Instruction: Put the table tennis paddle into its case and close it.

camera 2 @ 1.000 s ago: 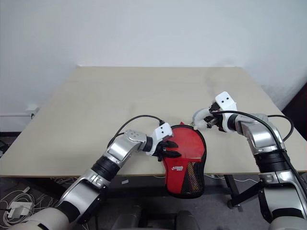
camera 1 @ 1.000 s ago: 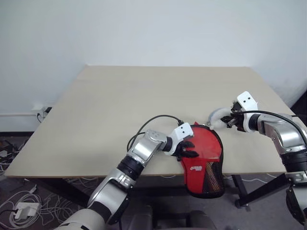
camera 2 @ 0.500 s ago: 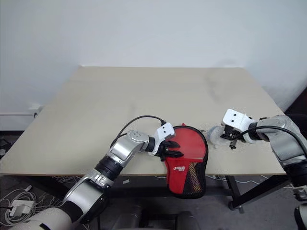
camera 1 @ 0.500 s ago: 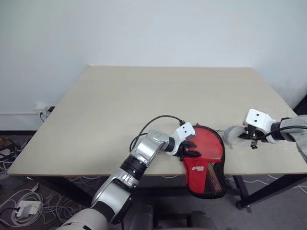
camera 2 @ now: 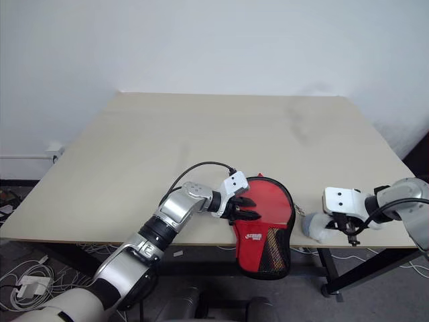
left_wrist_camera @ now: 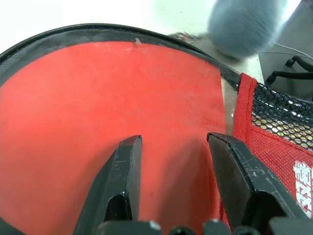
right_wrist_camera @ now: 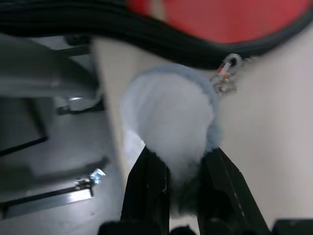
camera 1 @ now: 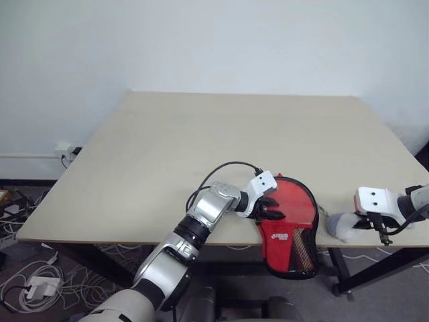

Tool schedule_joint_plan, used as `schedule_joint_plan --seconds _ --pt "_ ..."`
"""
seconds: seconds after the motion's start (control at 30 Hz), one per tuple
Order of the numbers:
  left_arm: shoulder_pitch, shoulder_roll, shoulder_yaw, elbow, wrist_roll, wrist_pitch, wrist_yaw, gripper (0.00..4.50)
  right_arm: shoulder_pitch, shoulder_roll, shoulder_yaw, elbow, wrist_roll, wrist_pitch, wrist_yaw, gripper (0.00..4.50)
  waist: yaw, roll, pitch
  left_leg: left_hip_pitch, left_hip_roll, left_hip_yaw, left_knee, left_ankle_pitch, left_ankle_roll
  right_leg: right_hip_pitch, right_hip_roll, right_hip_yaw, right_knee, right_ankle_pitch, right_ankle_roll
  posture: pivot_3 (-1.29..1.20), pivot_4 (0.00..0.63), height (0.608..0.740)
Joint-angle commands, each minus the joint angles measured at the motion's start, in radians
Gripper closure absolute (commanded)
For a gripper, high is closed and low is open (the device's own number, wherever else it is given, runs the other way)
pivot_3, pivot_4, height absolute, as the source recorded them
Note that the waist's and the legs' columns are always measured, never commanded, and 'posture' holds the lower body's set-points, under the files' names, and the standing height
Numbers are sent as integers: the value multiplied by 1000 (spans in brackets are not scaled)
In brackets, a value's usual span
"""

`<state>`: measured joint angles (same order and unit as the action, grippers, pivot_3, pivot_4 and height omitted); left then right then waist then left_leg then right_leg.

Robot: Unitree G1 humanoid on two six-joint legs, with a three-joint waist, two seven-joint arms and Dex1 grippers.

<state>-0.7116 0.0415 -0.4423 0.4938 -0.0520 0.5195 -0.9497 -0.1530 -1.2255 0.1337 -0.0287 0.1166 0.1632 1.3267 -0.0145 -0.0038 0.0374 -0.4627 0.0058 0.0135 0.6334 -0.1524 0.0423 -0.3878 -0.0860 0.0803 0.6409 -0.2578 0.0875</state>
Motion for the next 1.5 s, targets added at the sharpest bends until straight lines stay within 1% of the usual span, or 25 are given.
schedule_joint_plan --seconds 0.03,0.2,0.27,0.4,0.5,0.63,0.7,0.77,0.83,0.9,0.97,1.07,1.2,1.33,1.43,1.5 --pt "9 -5 -17 51 24 16 13 2286 97 -42 -69 -134 51 -6 42 4275 4 0 0 0 0 0 0 0 0 0 0 0 0 0 0 0 0 715" --pt "5 -14 -15 62 24 14 14 2286 317 -72 -140 -321 72 -2 54 4276 19 -2 0 0 1 0 1 0 0 0 0 -1 0 -1 1 0 0 715" --pt "3 -18 -14 69 24 12 17 2286 388 -70 -162 -359 74 20 47 4284 18 -2 0 0 2 0 1 0 0 1 0 -2 0 -1 1 0 0 715" --pt "2 -30 -15 71 21 15 18 2286 571 -70 -201 -405 34 -9 38 4295 20 -3 0 0 2 -1 4 -1 1 2 -2 -6 -1 -1 2 0 0 715" --pt "0 -37 -15 71 19 18 19 2286 650 -62 -222 -436 18 -24 29 4302 19 -3 0 0 3 0 5 -2 2 3 -5 -10 -1 -1 1 0 0 715" --pt "-5 -41 -16 82 23 13 18 2286 735 -53 -265 -483 25 -53 42 4302 21 -3 -1 0 3 0 5 -2 3 4 -15 -20 -1 -1 2 0 0 715" --pt "-10 -40 -16 89 25 7 15 2286 764 -51 -301 -506 52 -53 65 4302 22 -3 -1 0 2 0 6 -3 4 5 -16 -22 -1 -2 2 0 0 715" --pt "-20 -43 -11 104 25 1 18 2286 797 -40 -358 -549 115 -42 106 4302 24 -3 -1 0 2 0 6 -3 4 6 -18 -25 -2 -2 2 0 0 715" --pt "-30 -46 -5 121 26 -7 22 2286 807 -29 -393 -591 166 -25 127 4302 24 -3 -1 0 2 0 7 -3 4 7 -18 -28 -2 -2 2 0 0 715" --pt "-39 -48 -2 137 26 -16 22 2286 793 -20 -400 -627 205 3 127 4302 24 -3 -1 0 4 -1 8 -3 4 9 -19 -31 -3 -2 2 0 0 715" --pt "-47 -50 1 151 26 -24 23 2286 768 -18 -389 -669 244 36 126 4302 24 -3 -1 0 4 -2 9 -3 4 10 -22 -38 -3 -2 2 0 0 715" --pt "-52 -49 6 162 28 -31 21 2286 754 -17 -358 -703 247 44 128 4303 24 -3 -1 0 5 -2 9 -4 5 11 -24 -40 -3 -2 2 0 0 715" --pt "-57 -46 10 169 32 -34 19 2286 769 -18 -279 -687 148 -13 115 4303 24 -3 -1 0 5 -2 7 -4 5 11 -27 -42 -4 -2 2 0 0 715" --pt "-54 -43 7 157 33 -29 17 2286 702 4 -203 -615 50 13 32 4303 24 -3 -1 0 4 0 5 -4 5 11 -32 -46 -4 -2 3 0 0 715" --pt "-53 -43 6 155 34 -29 17 2286 664 7 -189 -560 18 32 0 4303 24 -3 -1 0 4 0 6 -4 6 12 -36 -50 -4 -2 3 0 0 715" --pt "-53 -43 4 158 35 -32 17 2286 631 17 -199 -544 37 75 -21 3575 24 -3 -1 1 4 0 7 -4 6 12 -36 -52 -4 -2 2 0 0 715"
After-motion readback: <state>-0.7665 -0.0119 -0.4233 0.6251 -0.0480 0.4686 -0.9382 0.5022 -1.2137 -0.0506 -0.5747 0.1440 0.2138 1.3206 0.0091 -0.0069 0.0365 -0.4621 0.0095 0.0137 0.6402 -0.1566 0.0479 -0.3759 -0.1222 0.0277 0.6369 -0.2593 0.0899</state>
